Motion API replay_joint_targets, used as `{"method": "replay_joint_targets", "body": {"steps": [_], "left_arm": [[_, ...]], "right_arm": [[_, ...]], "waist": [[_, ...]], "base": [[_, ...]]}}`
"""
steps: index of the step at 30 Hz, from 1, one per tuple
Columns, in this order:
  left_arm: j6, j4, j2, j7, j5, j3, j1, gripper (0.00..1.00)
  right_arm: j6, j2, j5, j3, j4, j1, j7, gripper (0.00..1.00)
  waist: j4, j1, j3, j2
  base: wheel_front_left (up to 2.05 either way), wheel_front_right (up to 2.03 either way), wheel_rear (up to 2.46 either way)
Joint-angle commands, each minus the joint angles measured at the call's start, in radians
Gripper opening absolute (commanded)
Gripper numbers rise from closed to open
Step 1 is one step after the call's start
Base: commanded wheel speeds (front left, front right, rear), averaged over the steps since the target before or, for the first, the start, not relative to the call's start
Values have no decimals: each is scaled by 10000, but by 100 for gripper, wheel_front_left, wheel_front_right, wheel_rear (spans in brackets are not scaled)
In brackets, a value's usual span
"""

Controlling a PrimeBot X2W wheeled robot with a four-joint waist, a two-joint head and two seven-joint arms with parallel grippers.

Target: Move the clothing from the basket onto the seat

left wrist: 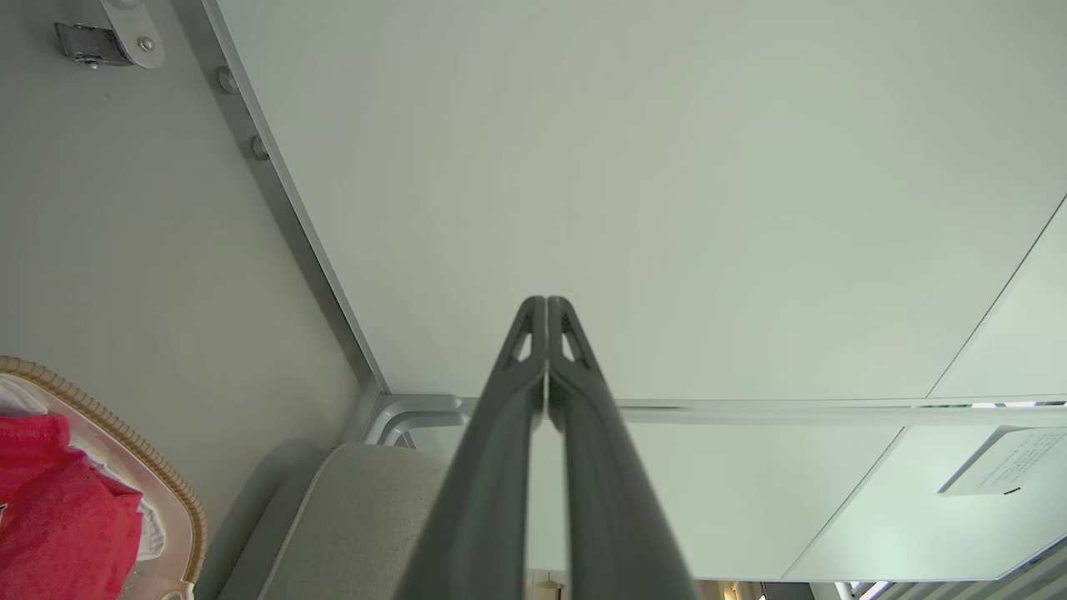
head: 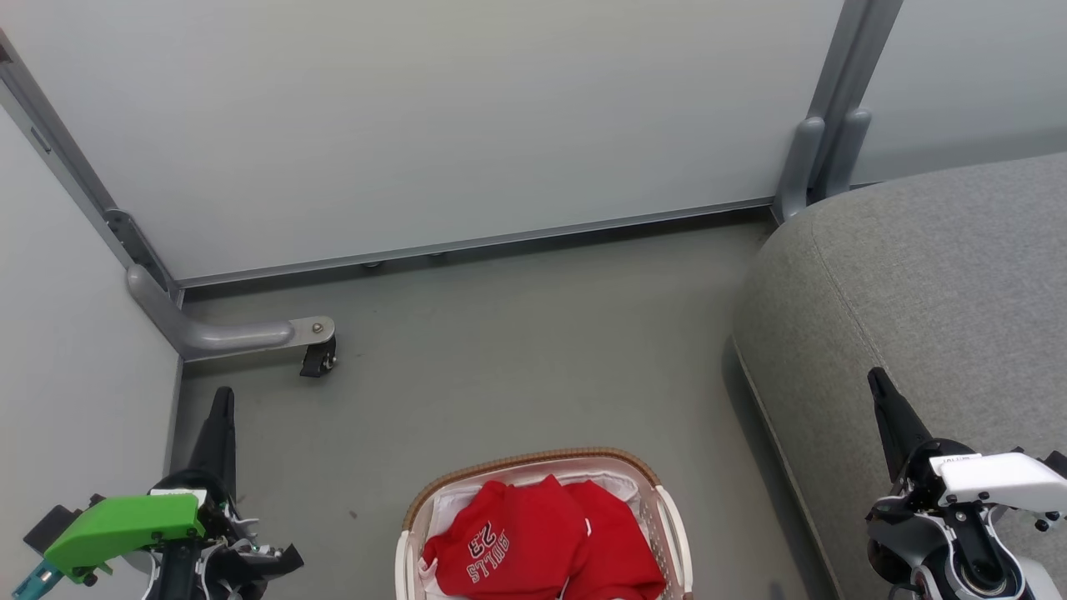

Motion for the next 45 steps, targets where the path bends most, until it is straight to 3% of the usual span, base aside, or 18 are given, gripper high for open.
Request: {"method": "replay_joint_targets", "body": {"steps": [1, 45], "left_arm": [[-37, 3, 9, 62, 61, 48, -107, 0], [-37, 5, -15, 64, 100, 81, -110, 0]], "right_arm": [[8, -20, -50, -40, 2, 100, 32, 0], [8, 27, -110, -103, 8, 89, 97, 0]], "waist": [[0, 0, 0, 0], [0, 0, 0, 0]], "base": [[0, 0, 0], [0, 0, 0]]}}
